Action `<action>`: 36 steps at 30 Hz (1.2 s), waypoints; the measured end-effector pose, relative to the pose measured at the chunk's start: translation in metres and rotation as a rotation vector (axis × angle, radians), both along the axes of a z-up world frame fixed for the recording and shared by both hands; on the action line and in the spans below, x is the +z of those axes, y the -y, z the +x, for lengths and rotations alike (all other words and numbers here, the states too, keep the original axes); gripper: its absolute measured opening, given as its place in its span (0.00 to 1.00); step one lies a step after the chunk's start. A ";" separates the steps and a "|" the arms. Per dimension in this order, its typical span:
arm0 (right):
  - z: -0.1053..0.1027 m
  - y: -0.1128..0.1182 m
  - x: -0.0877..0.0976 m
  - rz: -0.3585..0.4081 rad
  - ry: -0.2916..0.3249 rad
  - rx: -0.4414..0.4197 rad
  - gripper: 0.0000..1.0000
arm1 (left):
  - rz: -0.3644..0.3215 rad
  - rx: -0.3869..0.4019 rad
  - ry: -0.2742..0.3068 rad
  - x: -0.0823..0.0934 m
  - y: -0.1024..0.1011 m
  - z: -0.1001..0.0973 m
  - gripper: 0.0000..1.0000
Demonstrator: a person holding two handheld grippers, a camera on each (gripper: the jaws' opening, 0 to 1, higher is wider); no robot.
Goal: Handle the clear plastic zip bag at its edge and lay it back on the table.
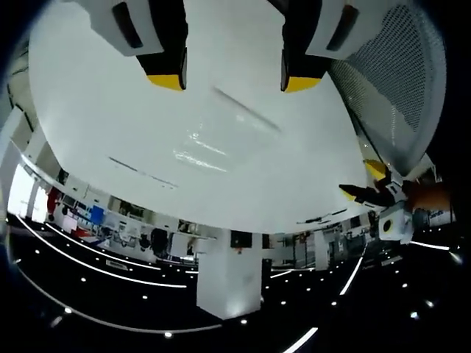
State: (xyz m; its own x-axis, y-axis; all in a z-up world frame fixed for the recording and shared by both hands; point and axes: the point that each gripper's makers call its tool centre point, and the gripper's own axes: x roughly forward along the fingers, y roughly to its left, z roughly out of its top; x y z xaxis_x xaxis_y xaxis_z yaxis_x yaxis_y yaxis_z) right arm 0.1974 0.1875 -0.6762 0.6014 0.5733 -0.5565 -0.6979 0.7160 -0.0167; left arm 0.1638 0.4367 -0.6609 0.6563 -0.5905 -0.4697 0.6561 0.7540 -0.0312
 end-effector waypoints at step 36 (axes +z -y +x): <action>-0.035 0.018 -0.002 0.096 0.028 -0.063 1.00 | -0.028 0.022 0.065 0.012 -0.006 -0.003 0.90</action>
State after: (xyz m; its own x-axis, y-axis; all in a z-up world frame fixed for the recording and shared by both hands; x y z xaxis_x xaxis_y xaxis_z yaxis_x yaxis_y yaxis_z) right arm 0.1620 0.1692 -0.6781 0.6523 0.5841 -0.4830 -0.6520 0.7574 0.0353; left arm 0.1611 0.4427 -0.6492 0.6982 -0.5876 -0.4089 0.6404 0.7680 -0.0102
